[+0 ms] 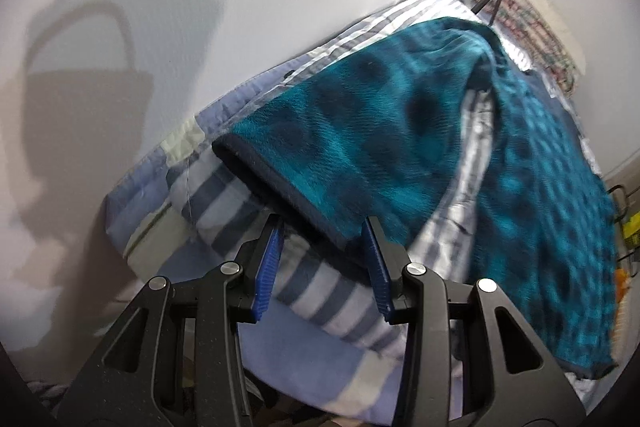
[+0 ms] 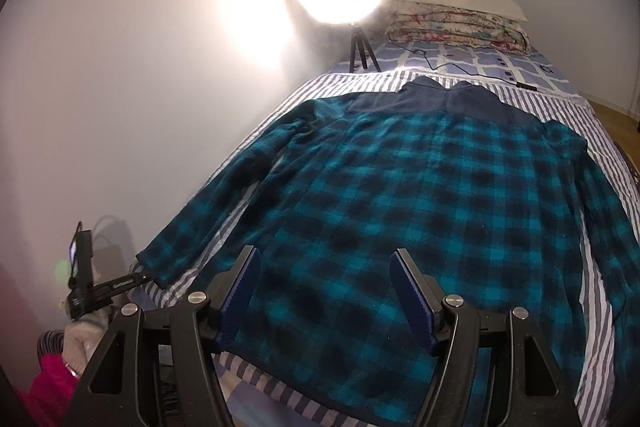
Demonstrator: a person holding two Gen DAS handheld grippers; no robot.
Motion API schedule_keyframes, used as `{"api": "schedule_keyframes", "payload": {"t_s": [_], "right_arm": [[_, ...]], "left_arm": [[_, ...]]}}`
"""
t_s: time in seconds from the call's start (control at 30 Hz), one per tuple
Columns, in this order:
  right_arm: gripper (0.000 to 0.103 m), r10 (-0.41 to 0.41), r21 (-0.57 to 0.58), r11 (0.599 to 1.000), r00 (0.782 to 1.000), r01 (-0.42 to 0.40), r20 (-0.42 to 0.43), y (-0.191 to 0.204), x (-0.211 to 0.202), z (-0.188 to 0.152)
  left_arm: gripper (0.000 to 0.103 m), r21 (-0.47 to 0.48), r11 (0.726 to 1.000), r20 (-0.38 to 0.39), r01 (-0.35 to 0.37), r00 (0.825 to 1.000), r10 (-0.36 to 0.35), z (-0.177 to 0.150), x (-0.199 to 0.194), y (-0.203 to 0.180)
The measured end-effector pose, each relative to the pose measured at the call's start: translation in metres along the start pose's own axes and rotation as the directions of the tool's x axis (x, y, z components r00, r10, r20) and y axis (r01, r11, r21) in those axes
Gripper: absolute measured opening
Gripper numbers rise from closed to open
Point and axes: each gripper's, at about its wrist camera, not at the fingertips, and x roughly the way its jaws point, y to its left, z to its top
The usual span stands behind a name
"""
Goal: Fold large clothes
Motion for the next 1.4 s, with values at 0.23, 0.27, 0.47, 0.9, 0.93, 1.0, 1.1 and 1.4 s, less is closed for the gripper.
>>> {"api": "schedule_keyframes", "payload": {"t_s": [0.23,0.27,0.47,0.9,0.93,1.0,1.1,1.4], "right_arm": [[0.070,0.004,-0.016,1.000,1.000,-0.004,-0.021,0.000,0.003,-0.001],[0.070,0.006,-0.016,1.000,1.000,-0.006,-0.023,0.001,0.004,0.000],[0.067,0.030,-0.001,1.000,0.998,-0.030,-0.052,-0.003,0.014,0.006],[0.057,0.157,0.043,0.988,0.975,-0.152,-0.159,-0.012,0.126,0.126],[0.057,0.176,0.036,0.984,0.969,-0.172,-0.174,-0.005,0.142,0.137],[0.057,0.213,0.027,0.977,0.954,-0.212,-0.211,0.010,0.176,0.157],[0.057,0.247,0.051,0.969,0.928,-0.242,-0.279,0.036,0.240,0.184],[0.057,0.225,0.131,0.973,0.887,-0.188,-0.403,0.091,0.393,0.218]], "left_arm": [[0.004,0.114,0.991,0.068,-0.071,0.996,0.064,0.013,0.013,-0.019],[0.004,0.120,0.990,0.089,-0.068,0.994,0.058,0.014,0.010,-0.021],[0.003,0.244,0.969,0.214,-0.047,0.977,-0.007,0.020,-0.024,-0.046],[0.003,0.497,0.866,0.274,0.060,0.936,-0.222,0.018,-0.080,-0.086],[0.003,0.508,0.859,0.272,0.072,0.932,-0.239,0.015,-0.083,-0.087],[0.003,0.523,0.846,0.259,0.102,0.927,-0.271,0.010,-0.088,-0.088],[0.003,0.561,0.818,0.247,0.126,0.918,-0.311,0.000,-0.095,-0.093],[0.003,0.612,0.776,0.187,0.154,0.925,-0.331,-0.014,-0.084,-0.104]]}}
